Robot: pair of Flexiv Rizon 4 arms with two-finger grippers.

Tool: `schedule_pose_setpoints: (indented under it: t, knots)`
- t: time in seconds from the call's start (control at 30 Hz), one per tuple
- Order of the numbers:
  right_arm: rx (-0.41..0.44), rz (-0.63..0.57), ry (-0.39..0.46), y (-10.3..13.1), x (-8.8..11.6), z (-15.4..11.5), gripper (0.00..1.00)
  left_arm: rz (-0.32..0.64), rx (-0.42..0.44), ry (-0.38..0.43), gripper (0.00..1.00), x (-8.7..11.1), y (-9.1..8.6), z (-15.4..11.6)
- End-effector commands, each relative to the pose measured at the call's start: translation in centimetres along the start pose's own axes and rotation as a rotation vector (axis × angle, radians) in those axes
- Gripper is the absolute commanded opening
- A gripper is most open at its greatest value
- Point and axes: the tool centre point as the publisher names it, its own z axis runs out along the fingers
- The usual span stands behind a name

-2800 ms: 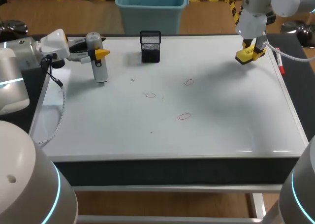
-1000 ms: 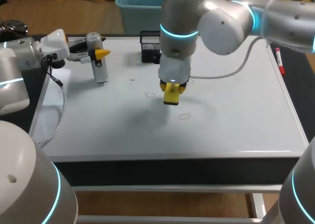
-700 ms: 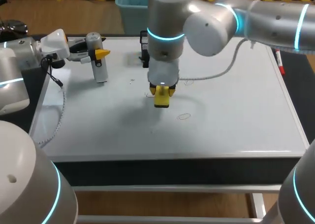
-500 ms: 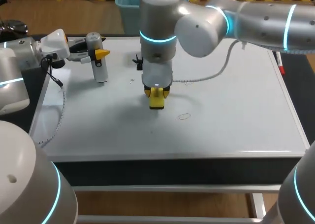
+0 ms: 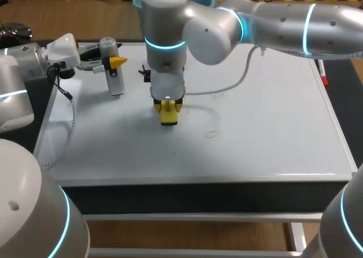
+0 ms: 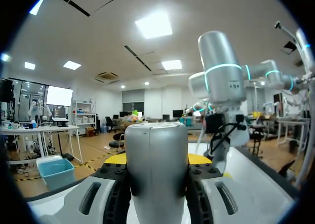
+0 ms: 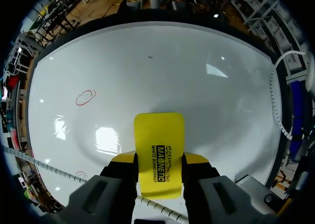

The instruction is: Pick up the inspection probe, press it on each red-marked spot on the whiteboard one by one, put down the probe, pick up the eraser, and wipe off all the red marks.

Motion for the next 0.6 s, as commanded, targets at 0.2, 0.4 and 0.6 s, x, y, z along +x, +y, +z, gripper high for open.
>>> schedule_pose_setpoints:
  t: [0.2, 0.4, 0.6]
  knots:
    - [-0.004, -0.019, 0.001, -1.3, -0.8, 0.9, 0.00, 0.001, 0.001, -0.001, 0.00, 0.0, -0.1, 0.0]
    - [-0.008, -0.017, -0.011, -1.7, -0.7, 1.1, 0.00, 0.001, 0.001, -0.001, 0.00, 0.0, -0.1, 0.0]
    - [-0.018, -0.008, -0.004, -2.1, -0.3, 1.6, 0.00, 0.001, 0.001, -0.001, 0.00, 0.0, -0.1, 0.0]
